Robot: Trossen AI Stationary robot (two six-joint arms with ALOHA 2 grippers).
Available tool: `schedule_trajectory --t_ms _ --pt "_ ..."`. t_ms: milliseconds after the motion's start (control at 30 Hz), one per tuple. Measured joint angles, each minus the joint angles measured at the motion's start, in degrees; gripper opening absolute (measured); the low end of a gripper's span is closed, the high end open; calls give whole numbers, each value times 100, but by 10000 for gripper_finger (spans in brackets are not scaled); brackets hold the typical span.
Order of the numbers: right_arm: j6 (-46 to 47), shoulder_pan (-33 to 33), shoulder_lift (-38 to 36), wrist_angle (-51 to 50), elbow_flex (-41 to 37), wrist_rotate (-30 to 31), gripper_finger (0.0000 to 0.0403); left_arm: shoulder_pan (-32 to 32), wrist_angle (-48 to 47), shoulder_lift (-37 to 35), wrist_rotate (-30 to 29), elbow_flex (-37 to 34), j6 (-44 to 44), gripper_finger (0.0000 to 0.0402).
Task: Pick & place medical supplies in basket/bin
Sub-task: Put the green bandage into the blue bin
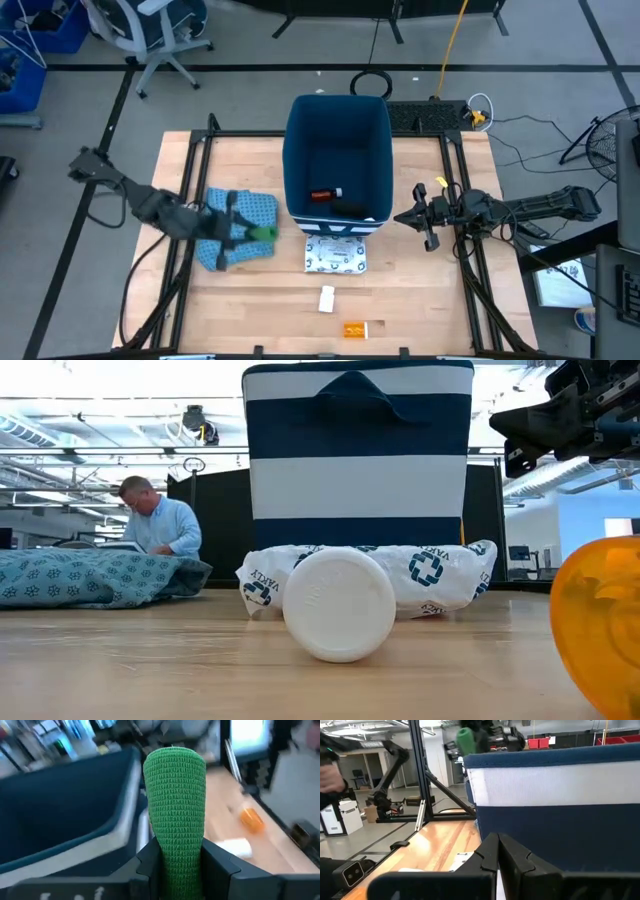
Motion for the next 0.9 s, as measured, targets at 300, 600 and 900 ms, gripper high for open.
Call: schedule_trajectory --t_ms 300,600,900 --pt "172 0 197 77 0 0 0 889 2402 -1984 270 -2458 227 106" --pt "147 0 216 294 -1 -6 0 1325 2485 -2504 386 -3274 -210 106" --pt "-603 0 215 511 -2 -4 0 1564 3111 -2494 379 -3788 -515 106"
